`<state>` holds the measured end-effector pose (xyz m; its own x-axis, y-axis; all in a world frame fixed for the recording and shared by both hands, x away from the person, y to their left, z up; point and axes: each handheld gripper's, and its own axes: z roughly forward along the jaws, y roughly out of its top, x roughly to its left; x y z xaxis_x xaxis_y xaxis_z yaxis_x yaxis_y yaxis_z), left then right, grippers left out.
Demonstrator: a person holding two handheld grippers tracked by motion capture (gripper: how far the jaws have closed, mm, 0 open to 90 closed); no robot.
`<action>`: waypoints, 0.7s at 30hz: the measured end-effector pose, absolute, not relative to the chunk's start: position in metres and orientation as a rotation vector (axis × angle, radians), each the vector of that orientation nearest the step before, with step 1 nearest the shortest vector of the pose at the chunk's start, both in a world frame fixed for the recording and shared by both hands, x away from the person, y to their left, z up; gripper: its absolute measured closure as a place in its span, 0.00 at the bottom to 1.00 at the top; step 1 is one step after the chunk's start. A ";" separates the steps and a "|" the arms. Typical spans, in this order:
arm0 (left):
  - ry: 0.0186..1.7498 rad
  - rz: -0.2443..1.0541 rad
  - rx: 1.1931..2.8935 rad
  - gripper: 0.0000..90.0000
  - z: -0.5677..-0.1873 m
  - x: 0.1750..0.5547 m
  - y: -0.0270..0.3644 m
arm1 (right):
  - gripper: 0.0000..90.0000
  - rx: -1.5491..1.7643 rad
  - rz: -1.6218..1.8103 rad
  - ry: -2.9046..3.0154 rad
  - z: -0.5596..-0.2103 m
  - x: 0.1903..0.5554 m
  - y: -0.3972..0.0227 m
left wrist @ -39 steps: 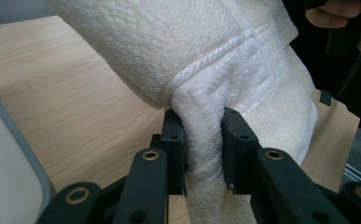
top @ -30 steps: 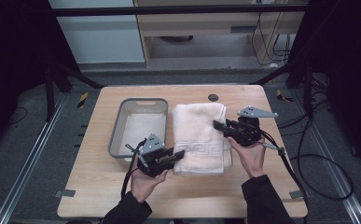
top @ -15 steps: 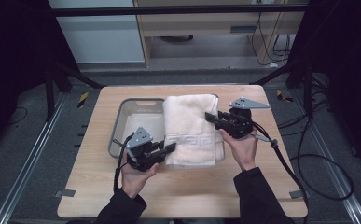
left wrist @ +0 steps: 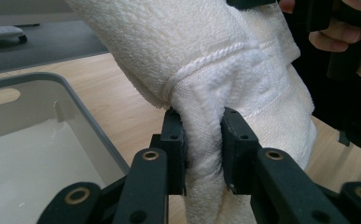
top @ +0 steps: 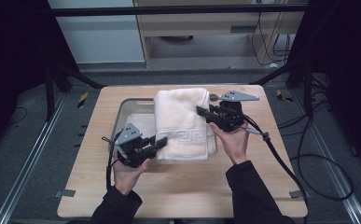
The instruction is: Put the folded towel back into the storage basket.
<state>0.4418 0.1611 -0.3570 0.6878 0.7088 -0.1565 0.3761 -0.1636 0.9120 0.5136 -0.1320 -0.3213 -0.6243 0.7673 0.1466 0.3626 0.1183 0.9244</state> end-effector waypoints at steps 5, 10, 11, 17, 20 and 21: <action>0.879 0.389 1.771 0.81 -0.353 0.444 0.169 | 0.77 1.092 1.517 2.037 -0.317 0.518 -0.123; 0.892 0.394 1.753 0.81 -0.350 0.445 0.176 | 0.77 1.081 1.520 2.034 -0.313 0.520 -0.116; 0.892 0.394 1.753 0.81 -0.350 0.445 0.176 | 0.77 1.081 1.520 2.034 -0.313 0.520 -0.116; 0.909 0.415 1.727 0.81 -0.343 0.445 0.187 | 0.77 1.061 1.528 2.034 -0.306 0.523 -0.104; 0.916 0.421 1.720 0.81 -0.342 0.445 0.191 | 0.77 1.054 1.525 2.033 -0.303 0.524 -0.099; 0.923 0.433 1.718 0.81 -0.341 0.445 0.193 | 0.77 1.045 1.523 2.031 -0.301 0.525 -0.095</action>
<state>0.4448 0.1933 -0.3410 0.6316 0.7592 -0.1574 0.3650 -0.1121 0.9242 0.5253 -0.0948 -0.3013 -0.6439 0.7556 0.1205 0.3272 0.1296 0.9360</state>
